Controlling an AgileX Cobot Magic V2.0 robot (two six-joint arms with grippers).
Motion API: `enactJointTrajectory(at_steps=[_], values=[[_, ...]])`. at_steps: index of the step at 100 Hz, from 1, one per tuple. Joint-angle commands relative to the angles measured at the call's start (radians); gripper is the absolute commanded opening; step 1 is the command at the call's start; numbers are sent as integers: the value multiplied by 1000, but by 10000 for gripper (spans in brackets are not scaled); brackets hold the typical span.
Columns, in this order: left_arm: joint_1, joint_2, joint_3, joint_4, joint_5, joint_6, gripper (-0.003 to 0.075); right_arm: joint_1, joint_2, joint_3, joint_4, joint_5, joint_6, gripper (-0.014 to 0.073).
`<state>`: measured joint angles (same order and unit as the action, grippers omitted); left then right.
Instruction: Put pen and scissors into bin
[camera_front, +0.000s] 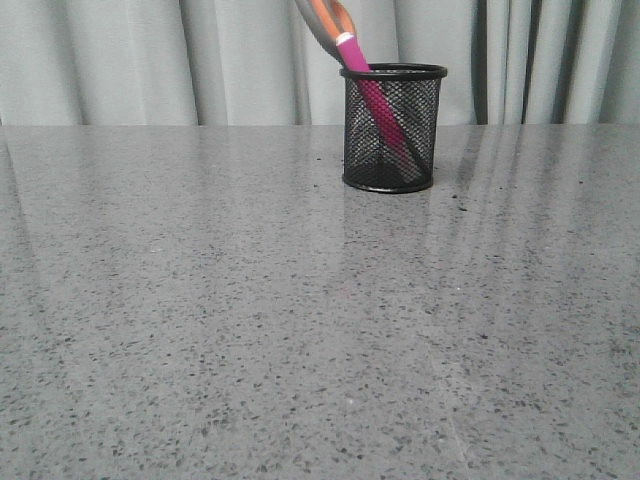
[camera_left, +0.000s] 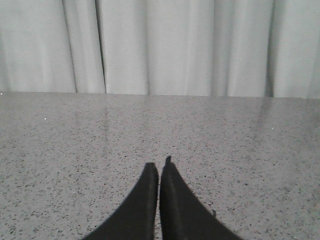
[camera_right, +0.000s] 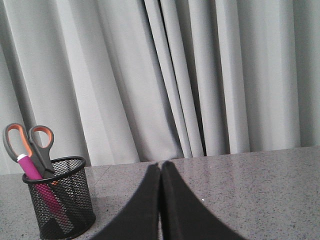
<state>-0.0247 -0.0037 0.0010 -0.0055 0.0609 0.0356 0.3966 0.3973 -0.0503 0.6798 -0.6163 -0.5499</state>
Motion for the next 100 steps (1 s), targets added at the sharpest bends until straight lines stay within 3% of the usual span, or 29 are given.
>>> enactJointTrajectory(at_steps=[1, 90, 100], values=[[-5, -32, 45, -12, -82, -14, -19, -8, 7, -27, -28, -55, -8, -76], [-5, -32, 45, -12, -82, -14, -19, -18, -18, -16, -19, -57, -10, -76], [-5, -32, 45, -12, -82, -14, -19, -65, -49, -16, -47, 22, -39, -76]])
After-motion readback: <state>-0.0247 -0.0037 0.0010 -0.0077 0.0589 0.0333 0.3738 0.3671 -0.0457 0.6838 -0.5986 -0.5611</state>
